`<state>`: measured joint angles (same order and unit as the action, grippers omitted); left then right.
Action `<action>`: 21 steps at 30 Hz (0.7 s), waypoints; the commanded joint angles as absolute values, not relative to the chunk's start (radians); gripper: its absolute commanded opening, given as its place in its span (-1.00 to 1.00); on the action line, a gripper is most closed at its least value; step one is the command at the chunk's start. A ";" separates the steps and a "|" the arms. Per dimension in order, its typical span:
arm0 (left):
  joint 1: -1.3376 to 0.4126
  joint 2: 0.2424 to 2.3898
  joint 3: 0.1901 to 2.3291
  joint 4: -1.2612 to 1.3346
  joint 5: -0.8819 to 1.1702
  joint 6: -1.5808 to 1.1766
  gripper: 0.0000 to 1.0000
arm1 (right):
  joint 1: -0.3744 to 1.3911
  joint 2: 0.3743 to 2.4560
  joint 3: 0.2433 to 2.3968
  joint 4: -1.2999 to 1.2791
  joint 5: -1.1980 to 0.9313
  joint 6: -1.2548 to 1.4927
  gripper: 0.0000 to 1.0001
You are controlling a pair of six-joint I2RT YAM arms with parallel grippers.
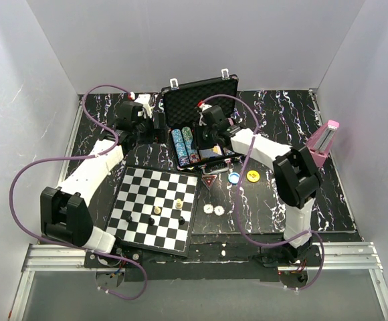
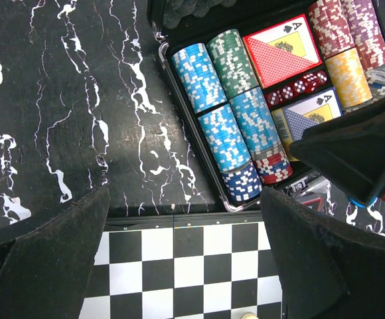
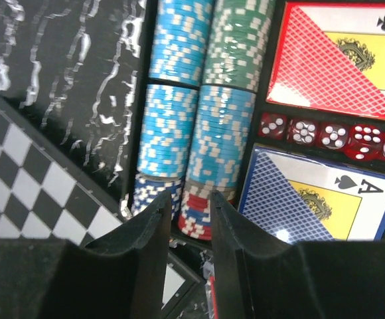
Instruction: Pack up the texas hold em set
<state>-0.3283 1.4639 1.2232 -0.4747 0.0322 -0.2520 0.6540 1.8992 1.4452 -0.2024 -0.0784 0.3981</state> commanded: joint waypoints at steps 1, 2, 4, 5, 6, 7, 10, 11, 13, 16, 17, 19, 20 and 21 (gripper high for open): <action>-0.321 1.413 1.235 -0.456 0.014 -0.230 0.96 | 0.657 1.977 1.517 -0.299 -0.032 0.376 -0.26; -0.321 1.411 1.232 -0.456 0.015 -0.229 0.96 | 0.658 1.991 1.525 -0.310 -0.031 0.371 -0.27; -0.321 1.407 1.232 -0.457 0.014 -0.227 0.97 | 0.660 2.014 1.537 -0.330 -0.015 0.370 -0.26; -0.321 1.404 1.230 -0.457 -0.017 -0.227 0.96 | 0.660 2.023 1.542 -0.337 -0.005 0.370 -0.27; -0.321 1.399 1.229 -0.457 -0.017 -0.227 0.96 | 0.660 2.032 1.546 -0.350 0.044 0.374 -0.27; -0.321 1.397 1.227 -0.457 -0.017 -0.227 0.96 | 0.660 2.036 1.548 -0.363 0.073 0.377 -0.27; -0.321 1.396 1.227 -0.456 -0.017 -0.227 0.96 | 0.660 2.036 1.534 -0.371 0.149 0.394 -0.28; -0.321 1.399 1.229 -0.457 -0.015 -0.227 0.96 | 0.658 2.036 1.532 -0.371 0.158 0.397 -0.28; -0.321 1.399 1.229 -0.457 -0.014 -0.227 0.96 | 0.658 2.037 1.535 -0.370 0.134 0.394 -0.27; -0.321 1.401 1.229 -0.456 -0.015 -0.227 0.96 | 0.660 2.017 1.525 -0.313 0.008 0.350 -0.21; -0.321 1.397 1.229 -0.459 -0.015 -0.227 0.96 | 0.660 1.999 1.525 -0.302 -0.041 0.347 -0.15; -0.321 1.388 1.221 -0.450 -0.015 -0.227 0.96 | 0.660 1.955 1.529 -0.291 -0.072 0.330 0.00; -0.321 1.378 1.215 -0.442 -0.017 -0.226 0.96 | 0.660 1.928 1.529 -0.290 -0.072 0.321 0.09; -0.321 1.367 1.209 -0.434 -0.020 -0.224 0.96 | 0.660 1.884 1.526 -0.285 -0.065 0.308 0.18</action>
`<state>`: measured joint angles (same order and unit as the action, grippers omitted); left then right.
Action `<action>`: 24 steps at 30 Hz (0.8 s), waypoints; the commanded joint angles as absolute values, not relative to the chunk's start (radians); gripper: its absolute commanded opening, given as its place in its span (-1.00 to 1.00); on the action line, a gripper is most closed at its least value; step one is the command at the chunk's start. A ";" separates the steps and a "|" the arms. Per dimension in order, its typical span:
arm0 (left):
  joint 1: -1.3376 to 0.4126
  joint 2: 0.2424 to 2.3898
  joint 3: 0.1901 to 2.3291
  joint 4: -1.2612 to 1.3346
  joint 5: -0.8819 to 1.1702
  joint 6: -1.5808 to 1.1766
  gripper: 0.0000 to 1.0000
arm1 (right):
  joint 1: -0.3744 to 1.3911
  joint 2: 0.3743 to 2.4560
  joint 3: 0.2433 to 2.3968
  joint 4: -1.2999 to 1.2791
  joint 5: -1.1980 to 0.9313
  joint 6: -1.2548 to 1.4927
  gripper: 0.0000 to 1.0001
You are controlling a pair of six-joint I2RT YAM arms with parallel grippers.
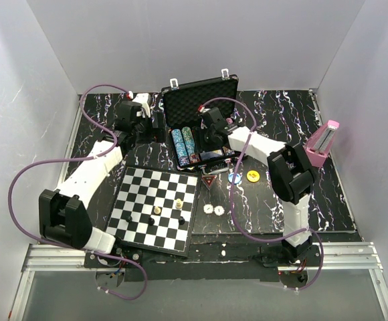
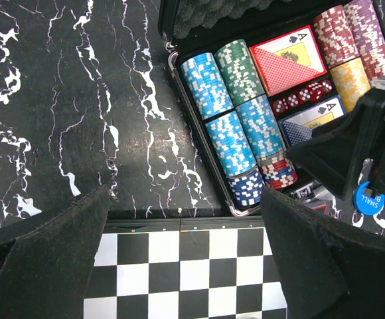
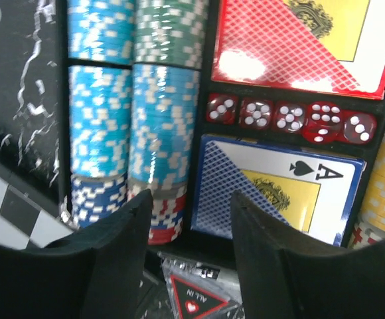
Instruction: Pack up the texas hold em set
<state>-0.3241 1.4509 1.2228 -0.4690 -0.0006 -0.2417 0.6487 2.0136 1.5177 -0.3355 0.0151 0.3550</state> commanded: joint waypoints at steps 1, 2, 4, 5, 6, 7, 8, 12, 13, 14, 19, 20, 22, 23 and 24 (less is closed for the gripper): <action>-0.321 1.359 1.201 -0.427 -0.021 -0.222 0.97 | 0.660 1.846 1.519 -0.284 -0.052 0.299 0.25; -0.321 1.350 1.190 -0.419 -0.026 -0.222 0.96 | 0.660 1.812 1.506 -0.281 -0.032 0.288 0.30; -0.321 1.333 1.177 -0.413 -0.032 -0.219 0.96 | 0.660 1.728 1.459 -0.275 0.024 0.273 0.35; -0.321 1.322 1.170 -0.408 -0.032 -0.218 0.96 | 0.660 1.691 1.422 -0.275 0.055 0.272 0.36; -0.321 1.313 1.163 -0.402 -0.035 -0.218 0.96 | 0.660 1.651 1.387 -0.272 0.080 0.270 0.36; -0.321 1.304 1.158 -0.397 -0.035 -0.219 0.96 | 0.660 1.617 1.344 -0.272 0.104 0.275 0.37; -0.321 1.296 1.152 -0.394 -0.038 -0.219 0.96 | 0.658 1.583 1.300 -0.275 0.132 0.288 0.36; -0.322 1.293 1.149 -0.388 -0.051 -0.221 0.96 | 0.655 1.491 1.126 -0.327 0.228 0.376 0.36; -0.321 1.293 1.150 -0.391 -0.051 -0.222 0.96 | 0.655 1.477 1.091 -0.346 0.262 0.400 0.36; -0.321 1.296 1.147 -0.391 -0.046 -0.225 0.96 | 0.653 1.470 1.062 -0.363 0.284 0.422 0.35; -0.321 1.295 1.141 -0.383 -0.037 -0.233 0.96 | 0.644 1.479 0.999 -0.439 0.356 0.485 0.33; -0.321 1.296 1.140 -0.382 -0.035 -0.235 0.96 | 0.641 1.491 0.999 -0.443 0.351 0.486 0.33; -0.322 1.293 1.137 -0.380 -0.035 -0.236 0.96 | 0.632 1.531 1.009 -0.451 0.341 0.494 0.33; -0.321 1.293 1.135 -0.377 -0.035 -0.238 0.96 | 0.630 1.548 1.017 -0.456 0.333 0.492 0.32; -0.321 1.292 1.134 -0.376 -0.034 -0.238 0.96 | 0.630 1.571 1.028 -0.460 0.330 0.492 0.32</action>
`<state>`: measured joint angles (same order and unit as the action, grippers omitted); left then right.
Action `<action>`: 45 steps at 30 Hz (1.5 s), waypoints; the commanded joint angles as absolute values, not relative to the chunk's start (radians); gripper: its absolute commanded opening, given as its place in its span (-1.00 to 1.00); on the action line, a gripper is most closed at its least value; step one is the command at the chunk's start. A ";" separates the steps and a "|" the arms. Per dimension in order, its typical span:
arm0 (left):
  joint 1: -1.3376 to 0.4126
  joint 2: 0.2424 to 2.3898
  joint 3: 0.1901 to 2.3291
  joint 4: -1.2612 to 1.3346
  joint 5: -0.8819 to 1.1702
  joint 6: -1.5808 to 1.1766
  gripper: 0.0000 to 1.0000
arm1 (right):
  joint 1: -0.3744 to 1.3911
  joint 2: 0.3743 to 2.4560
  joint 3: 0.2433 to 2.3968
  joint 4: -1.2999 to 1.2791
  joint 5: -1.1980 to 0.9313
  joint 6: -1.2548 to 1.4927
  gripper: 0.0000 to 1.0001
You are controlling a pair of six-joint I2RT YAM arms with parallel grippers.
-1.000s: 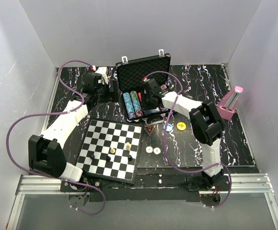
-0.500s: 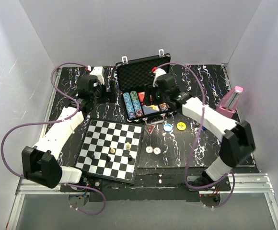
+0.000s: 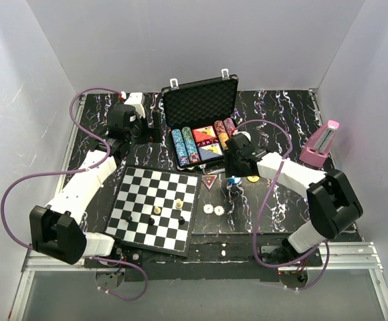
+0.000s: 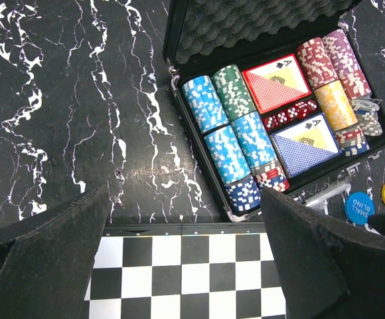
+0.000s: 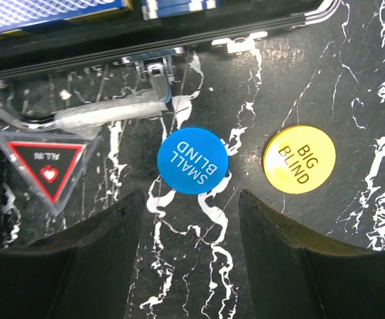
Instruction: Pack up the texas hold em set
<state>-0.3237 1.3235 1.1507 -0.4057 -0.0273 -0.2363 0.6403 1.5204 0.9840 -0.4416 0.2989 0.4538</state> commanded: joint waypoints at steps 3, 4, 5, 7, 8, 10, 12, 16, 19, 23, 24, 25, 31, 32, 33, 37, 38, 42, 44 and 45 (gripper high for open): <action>-0.321 1.287 1.131 -0.373 -0.035 -0.238 0.96 | 0.627 1.634 1.068 -0.479 0.308 0.486 0.29; -0.321 1.289 1.129 -0.373 -0.037 -0.236 0.96 | 0.627 1.650 1.074 -0.479 0.299 0.488 0.28; -0.321 1.287 1.131 -0.373 -0.038 -0.236 0.97 | 0.627 1.661 1.077 -0.479 0.295 0.489 0.28; -0.321 1.284 1.128 -0.373 -0.044 -0.233 0.96 | 0.627 1.672 1.075 -0.468 0.296 0.492 0.28; -0.322 1.282 1.127 -0.371 -0.044 -0.232 0.96 | 0.627 1.674 1.077 -0.465 0.292 0.491 0.28; -0.321 1.282 1.127 -0.371 -0.046 -0.232 0.96 | 0.627 1.681 1.083 -0.469 0.294 0.491 0.28; -0.321 1.282 1.127 -0.371 -0.044 -0.232 0.96 | 0.626 1.689 1.088 -0.479 0.299 0.495 0.28; -0.321 1.281 1.127 -0.371 -0.046 -0.230 0.96 | 0.626 1.704 1.088 -0.479 0.284 0.497 0.28; -0.321 1.279 1.127 -0.371 -0.044 -0.230 0.96 | 0.624 1.718 1.088 -0.483 0.287 0.500 0.27; -0.322 1.276 1.127 -0.371 -0.046 -0.229 0.96 | 0.623 1.733 1.089 -0.495 0.290 0.508 0.27; -0.321 1.275 1.127 -0.371 -0.048 -0.227 0.96 | 0.623 1.736 1.088 -0.495 0.288 0.508 0.27; -0.322 1.273 1.127 -0.371 -0.049 -0.227 0.96 | 0.623 1.741 1.085 -0.491 0.288 0.508 0.27; -0.321 1.270 1.127 -0.371 -0.051 -0.225 0.96 | 0.623 1.763 1.081 -0.479 0.275 0.509 0.12; -0.321 1.270 1.127 -0.371 -0.051 -0.225 0.96 | 0.621 1.763 1.077 -0.473 0.269 0.508 0.06; -0.321 1.270 1.127 -0.371 -0.051 -0.225 0.96 | 0.621 1.760 1.074 -0.468 0.262 0.506 -0.01; -0.321 1.270 1.126 -0.370 -0.052 -0.227 0.96 | 0.620 1.729 1.068 -0.468 0.264 0.502 -0.17; -0.321 1.269 1.126 -0.371 -0.052 -0.227 0.96 | 0.620 1.715 1.071 -0.472 0.268 0.496 -0.20; -0.321 1.272 1.126 -0.370 -0.048 -0.230 0.96 | 0.621 1.649 1.097 -0.515 0.268 0.471 -0.27; -0.322 1.270 1.126 -0.368 -0.045 -0.232 0.96 | 0.621 1.625 1.123 -0.544 0.265 0.463 -0.29; -0.321 1.270 1.127 -0.368 -0.044 -0.232 0.96 | 0.621 1.617 1.137 -0.560 0.264 0.463 -0.30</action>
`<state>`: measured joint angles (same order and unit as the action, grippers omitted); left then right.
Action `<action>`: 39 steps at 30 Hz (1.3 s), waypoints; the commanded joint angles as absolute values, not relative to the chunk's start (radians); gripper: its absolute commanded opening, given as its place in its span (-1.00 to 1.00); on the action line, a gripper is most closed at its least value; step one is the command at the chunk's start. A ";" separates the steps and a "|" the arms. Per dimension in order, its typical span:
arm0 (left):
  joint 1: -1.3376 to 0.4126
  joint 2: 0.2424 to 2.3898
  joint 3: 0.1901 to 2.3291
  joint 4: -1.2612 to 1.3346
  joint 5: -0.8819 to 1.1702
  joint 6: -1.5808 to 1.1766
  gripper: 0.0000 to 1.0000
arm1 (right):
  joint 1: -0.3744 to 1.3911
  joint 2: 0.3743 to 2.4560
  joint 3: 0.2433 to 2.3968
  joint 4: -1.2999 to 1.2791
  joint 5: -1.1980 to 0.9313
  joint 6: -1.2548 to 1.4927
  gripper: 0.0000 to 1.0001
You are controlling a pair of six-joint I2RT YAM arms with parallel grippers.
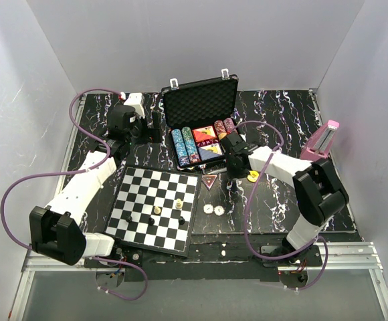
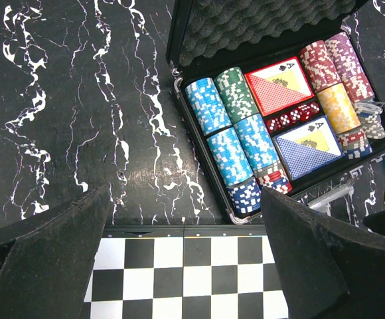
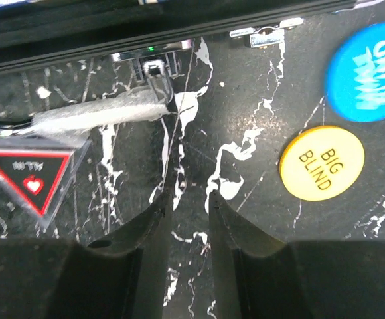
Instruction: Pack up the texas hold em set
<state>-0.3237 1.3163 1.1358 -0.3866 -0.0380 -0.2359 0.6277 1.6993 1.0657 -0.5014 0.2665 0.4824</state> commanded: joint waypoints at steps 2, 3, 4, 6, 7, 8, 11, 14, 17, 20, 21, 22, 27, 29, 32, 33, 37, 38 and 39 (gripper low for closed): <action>-0.321 1.270 1.126 -0.370 -0.044 -0.232 0.96 | 0.621 1.599 1.149 -0.574 0.256 0.457 -0.30; -0.321 1.270 1.124 -0.368 -0.044 -0.232 0.96 | 0.621 1.594 1.152 -0.575 0.255 0.453 -0.30; -0.321 1.269 1.124 -0.368 -0.043 -0.232 0.96 | 0.621 1.591 1.155 -0.581 0.267 0.453 -0.28; -0.321 1.270 1.127 -0.368 -0.041 -0.232 0.96 | 0.606 1.588 1.147 -0.577 0.282 0.451 -0.21; -0.321 1.270 1.126 -0.368 -0.035 -0.232 0.96 | 0.588 1.585 1.144 -0.571 0.276 0.449 -0.20; -0.322 1.270 1.124 -0.367 -0.031 -0.235 0.96 | 0.554 1.577 1.141 -0.569 0.265 0.446 -0.16; -0.328 1.276 1.118 -0.356 -0.011 -0.256 0.96 | 0.471 1.548 1.131 -0.555 0.249 0.423 0.12; -0.348 1.293 1.124 -0.357 0.000 -0.262 0.96 | 0.373 1.557 1.118 -0.548 0.201 0.403 0.31; -0.354 1.301 1.121 -0.356 0.000 -0.262 0.96 | 0.342 1.563 1.106 -0.557 0.179 0.390 0.33; -0.354 1.302 1.123 -0.357 0.000 -0.262 0.96 | 0.344 1.565 1.066 -0.546 0.128 0.396 0.37; -0.354 1.304 1.123 -0.357 0.000 -0.264 0.96 | 0.345 1.574 1.052 -0.542 0.112 0.396 0.39; -0.354 1.308 1.124 -0.357 0.032 -0.264 0.96 | 0.345 1.581 1.045 -0.541 0.107 0.397 0.42; -0.354 1.318 1.124 -0.356 0.048 -0.272 0.96 | 0.347 1.611 1.019 -0.523 0.094 0.406 0.54; -0.356 1.321 1.124 -0.357 0.048 -0.272 0.96 | 0.347 1.618 1.022 -0.526 0.107 0.407 0.54; -0.354 1.322 1.123 -0.357 0.049 -0.272 0.96 | 0.347 1.643 1.028 -0.532 0.123 0.408 0.56; -0.354 1.321 1.126 -0.357 0.049 -0.272 0.96 | 0.347 1.652 1.029 -0.529 0.123 0.407 0.56; -0.354 1.324 1.124 -0.357 0.052 -0.272 0.96 | 0.347 1.690 1.031 -0.522 0.112 0.407 0.57; -0.354 1.325 1.126 -0.357 0.051 -0.272 0.96 | 0.347 1.695 1.029 -0.517 0.109 0.407 0.57; -0.354 1.327 1.126 -0.357 0.051 -0.272 0.96 | 0.347 1.697 1.026 -0.514 0.109 0.408 0.58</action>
